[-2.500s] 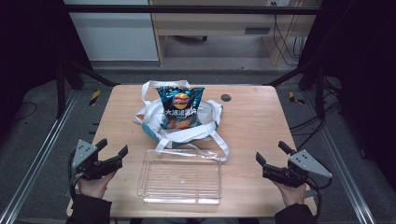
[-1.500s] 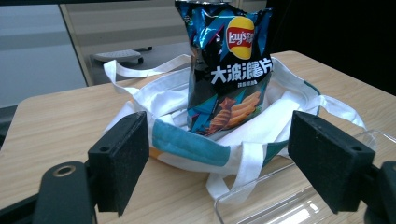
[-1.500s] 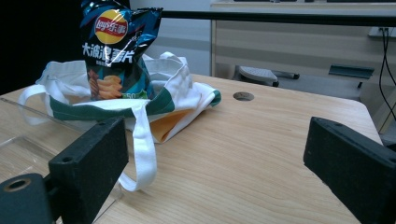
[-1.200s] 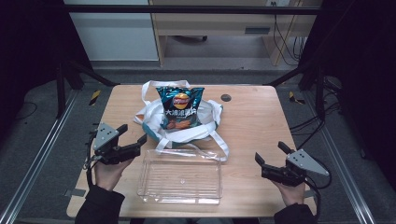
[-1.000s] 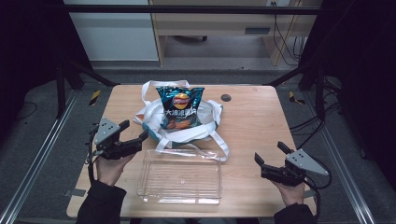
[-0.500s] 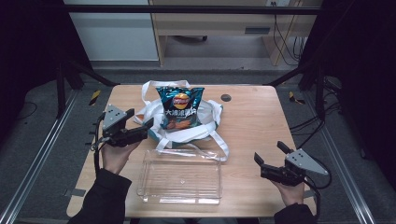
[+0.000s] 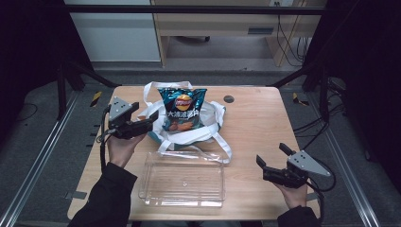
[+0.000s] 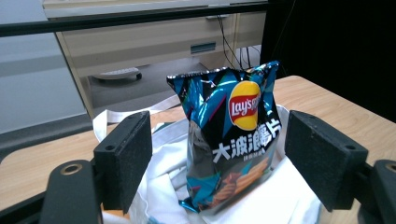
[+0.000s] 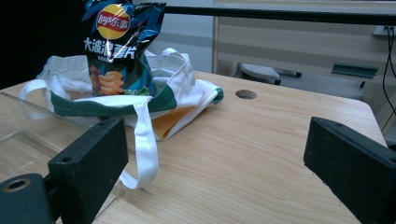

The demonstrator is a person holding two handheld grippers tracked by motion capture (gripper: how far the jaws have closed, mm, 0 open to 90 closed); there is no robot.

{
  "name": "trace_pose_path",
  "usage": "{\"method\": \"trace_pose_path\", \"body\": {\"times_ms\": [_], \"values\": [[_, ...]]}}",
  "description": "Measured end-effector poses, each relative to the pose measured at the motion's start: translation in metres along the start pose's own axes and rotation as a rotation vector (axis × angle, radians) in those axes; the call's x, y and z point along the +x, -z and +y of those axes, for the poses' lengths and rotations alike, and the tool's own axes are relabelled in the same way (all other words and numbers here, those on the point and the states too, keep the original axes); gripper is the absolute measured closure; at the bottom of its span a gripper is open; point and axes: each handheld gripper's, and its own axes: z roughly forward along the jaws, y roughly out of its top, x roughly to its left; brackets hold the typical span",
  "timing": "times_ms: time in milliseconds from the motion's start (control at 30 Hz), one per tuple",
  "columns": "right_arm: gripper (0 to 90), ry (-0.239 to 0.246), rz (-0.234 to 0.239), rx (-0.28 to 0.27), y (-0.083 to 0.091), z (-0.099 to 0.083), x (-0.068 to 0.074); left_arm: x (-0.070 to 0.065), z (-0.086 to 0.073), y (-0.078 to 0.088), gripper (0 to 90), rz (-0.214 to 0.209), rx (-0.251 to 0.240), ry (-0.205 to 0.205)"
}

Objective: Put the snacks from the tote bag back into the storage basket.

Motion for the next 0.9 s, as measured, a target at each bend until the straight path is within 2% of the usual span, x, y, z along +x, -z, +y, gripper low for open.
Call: {"method": "trace_pose_path", "body": {"times_ms": [400, 600, 900], "values": [[6.8, 0.002, 0.001, -0.004, 0.000, 0.001, 0.000, -0.003, 0.017, -0.024, 22.6, 0.003, 0.011, -0.018], [6.8, 0.002, 0.002, -0.004, -0.001, 0.001, 0.000, -0.005, 0.025, -0.039, 22.4, 0.003, 0.019, -0.041], [6.7, -0.002, 0.006, 0.004, -0.001, 0.000, 0.000, -0.001, 0.023, -0.059, 21.7, -0.003, 0.036, -0.037]]}}
